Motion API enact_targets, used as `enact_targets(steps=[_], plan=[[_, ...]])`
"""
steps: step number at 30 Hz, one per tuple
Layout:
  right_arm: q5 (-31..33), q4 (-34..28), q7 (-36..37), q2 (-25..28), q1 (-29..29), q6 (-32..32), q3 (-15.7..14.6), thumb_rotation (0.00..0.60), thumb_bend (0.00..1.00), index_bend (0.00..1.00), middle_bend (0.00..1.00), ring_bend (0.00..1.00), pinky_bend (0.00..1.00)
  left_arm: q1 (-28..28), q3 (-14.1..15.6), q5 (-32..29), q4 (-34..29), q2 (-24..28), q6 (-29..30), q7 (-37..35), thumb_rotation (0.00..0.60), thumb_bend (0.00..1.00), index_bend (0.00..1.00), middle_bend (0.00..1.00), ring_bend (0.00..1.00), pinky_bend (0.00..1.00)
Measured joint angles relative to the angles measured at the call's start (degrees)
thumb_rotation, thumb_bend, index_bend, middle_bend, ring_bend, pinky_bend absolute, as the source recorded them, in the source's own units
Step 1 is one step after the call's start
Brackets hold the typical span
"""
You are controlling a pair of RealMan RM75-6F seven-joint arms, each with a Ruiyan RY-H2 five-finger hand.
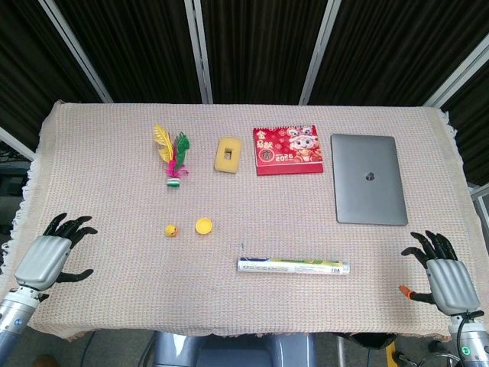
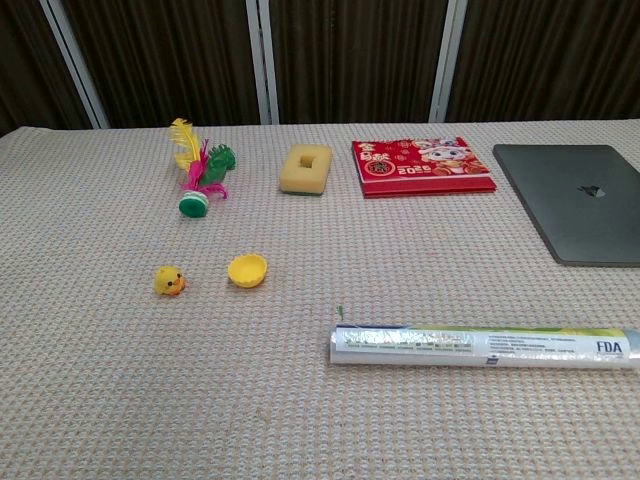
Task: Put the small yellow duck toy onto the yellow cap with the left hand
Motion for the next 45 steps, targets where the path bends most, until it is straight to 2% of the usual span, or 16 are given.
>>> enact_targets(steps=[20, 27, 35, 39, 45], plan=[[0.1, 0.0, -1.0, -0.2, 0.6, -1.0, 0.1, 0.6, 0.03, 0.35, 0.12, 0.0, 0.0, -0.9, -0.4, -0.1, 1.5, -1.0, -2.0, 0.3, 0.6, 0.13, 0.25, 0.11, 0.14, 0.0], [0.2, 0.1, -1.1, -0.4, -0.4, 1.2, 0.3, 0.6, 0.03, 0.37, 0.12, 0.0, 0.0, -0.8, -0.6, -1.1, 0.8, -0.5, -2.0, 1.2, 0.6, 0.13, 0.25, 0.11, 0.14, 0.0], [0.2, 0.3, -1.8, -0.8, -0.6, 1.5, 0.4, 0.6, 0.03, 0.4, 0.13, 0.0, 0.0, -1.8, -1.1, -1.1, 1.6, -0.8, -3.1, 2.1, 0.6, 0.13, 0.31, 0.16, 0.16, 0.06], [0.5, 0.2, -1.8, -0.8, -0.5, 1.0, 0.4, 0.6, 0.03, 0.41, 0.13, 0.0, 0.0, -3.1, -1.6, -1.4, 4.0, -1.6, -5.1, 1.8, 0.6, 0.13, 0.32, 0.16, 0.16, 0.06], [0.5, 0.0, -1.6, -0.6, -0.4, 0.9, 0.4, 0.6, 0.03, 0.42, 0.14, 0.0, 0.0, -6.8, -2.5, -3.1, 8.0, -4.1, -11.6, 1.6, 0.6, 0.13, 0.32, 0.17, 0.17, 0.07]])
